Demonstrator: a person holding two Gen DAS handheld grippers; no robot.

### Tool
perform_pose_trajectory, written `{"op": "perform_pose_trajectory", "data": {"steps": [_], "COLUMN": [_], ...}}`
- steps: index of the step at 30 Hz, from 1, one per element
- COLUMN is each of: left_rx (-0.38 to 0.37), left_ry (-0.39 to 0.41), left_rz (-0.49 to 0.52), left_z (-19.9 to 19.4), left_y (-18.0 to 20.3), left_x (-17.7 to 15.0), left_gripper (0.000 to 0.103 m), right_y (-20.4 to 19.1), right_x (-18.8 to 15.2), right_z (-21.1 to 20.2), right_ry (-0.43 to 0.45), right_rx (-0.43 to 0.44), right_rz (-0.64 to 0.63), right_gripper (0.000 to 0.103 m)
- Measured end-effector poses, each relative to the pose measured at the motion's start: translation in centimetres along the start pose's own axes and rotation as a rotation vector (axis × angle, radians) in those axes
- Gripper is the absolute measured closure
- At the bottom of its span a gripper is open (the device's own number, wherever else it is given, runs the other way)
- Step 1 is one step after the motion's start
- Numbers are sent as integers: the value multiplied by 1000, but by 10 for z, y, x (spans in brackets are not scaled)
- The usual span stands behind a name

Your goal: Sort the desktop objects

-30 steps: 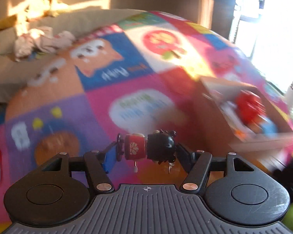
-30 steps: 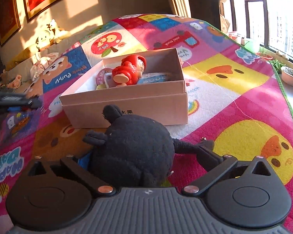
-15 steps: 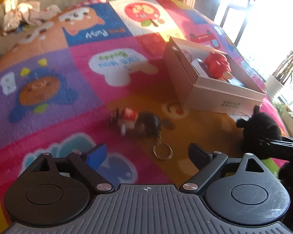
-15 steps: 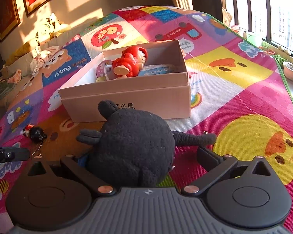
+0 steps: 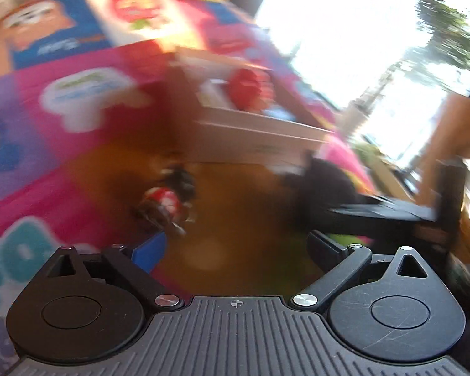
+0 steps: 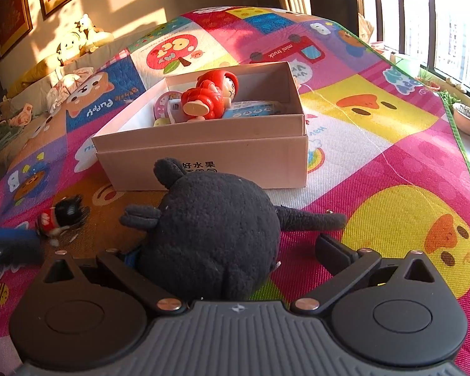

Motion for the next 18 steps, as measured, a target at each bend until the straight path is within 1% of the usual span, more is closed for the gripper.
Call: {"op": "perform_pose_trajectory", "data": {"steps": [2,3,5,8,9,10,12,14,15,17,18], "left_rx": [55,102,179,297,335,349,341,342,357,389,401], "left_ry": [30,45,56,45,42,42,32,36,37,38,37], "left_rz": [86,114,134,160,164,160,149,165,186,226,240], "left_z": [-4,-4,-2,7,11,12,18,24,30,40,44], "left_y": [6,5,-1,-12,-16,-20,-23,-21,-19,-16,-16], "left_x": [1,2,5,9,11,14,18,20,21,21,21], "left_gripper": [3,3,3,4,6,17,30,30,31,45,55], "right_y": [0,0,0,0,0,0,0,-1,-1,-2,-2], "right_x": [0,0,0,0,0,0,0,0,0,0,0], "right_z": [0,0,0,0,0,0,0,1,1,1,1], "right_ry": [-2,-2,-2,-2,-2,-2,-3,-4,-5,-6,-7], "right_rx": [-3,-2,-1,-3,-3,-3,-5,-9,-10,-12,-13], "right_rz": [-4,-4,-3,-5,-5,-5,-7,-13,-16,-20,-24], "right_gripper": [0,0,0,0,0,0,0,0,0,0,0]}}
Point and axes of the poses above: each gripper's, at about its wrist camera, not at the fingertips, and z roughly the way its jaws point, y to its right, x to its top, the point moved 7 cm from there along z, roughly the way its jaws point, and after that the axes turned 4 degrees about x, right-handed, at the moved point
